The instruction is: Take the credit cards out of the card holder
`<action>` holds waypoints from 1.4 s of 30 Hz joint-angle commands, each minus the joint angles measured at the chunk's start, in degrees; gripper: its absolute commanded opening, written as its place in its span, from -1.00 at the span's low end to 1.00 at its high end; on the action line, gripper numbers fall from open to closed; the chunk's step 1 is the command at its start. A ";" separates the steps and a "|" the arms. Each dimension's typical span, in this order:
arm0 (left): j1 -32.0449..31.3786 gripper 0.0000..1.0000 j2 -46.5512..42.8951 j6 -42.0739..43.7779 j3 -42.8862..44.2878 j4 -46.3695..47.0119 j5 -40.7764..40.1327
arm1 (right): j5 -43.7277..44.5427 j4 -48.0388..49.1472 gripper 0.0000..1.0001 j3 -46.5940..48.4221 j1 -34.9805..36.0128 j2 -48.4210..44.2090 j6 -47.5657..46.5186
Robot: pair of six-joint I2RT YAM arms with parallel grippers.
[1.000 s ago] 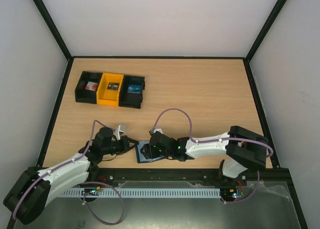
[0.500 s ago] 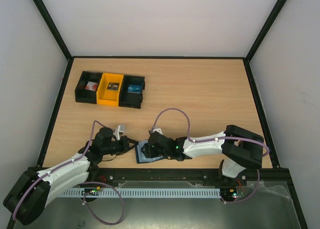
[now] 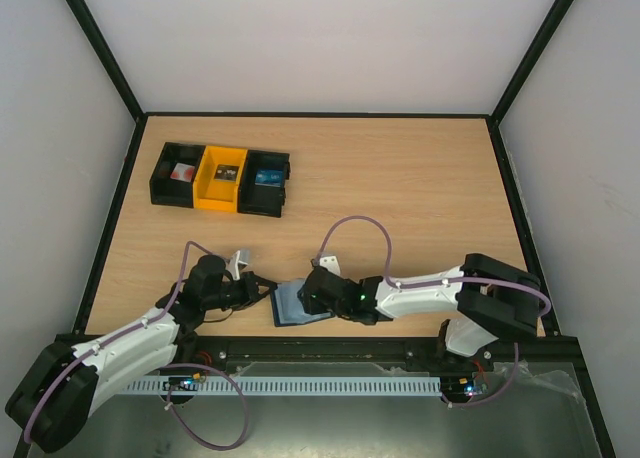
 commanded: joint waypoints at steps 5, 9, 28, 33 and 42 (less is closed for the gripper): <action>-0.17 -0.95 -1.01 0.11 0.43 -0.06 0.75 | 8.46 -9.10 -0.02 -4.36 0.22 -10.83 4.90; -0.15 -0.95 -1.07 0.04 0.44 0.07 0.63 | 8.45 -8.37 -0.02 -5.16 0.22 -16.95 4.87; -0.16 -0.95 -1.69 -1.57 0.00 1.27 0.01 | -4.35 4.78 0.33 -1.65 0.22 -7.41 0.31; -0.14 -0.95 -1.53 -2.29 -0.33 2.59 0.02 | -5.00 7.54 0.50 -1.36 0.22 -5.50 -0.60; -0.18 -0.95 -1.21 -2.54 -0.17 2.81 0.41 | -6.48 7.15 0.55 1.25 0.22 -2.07 -2.14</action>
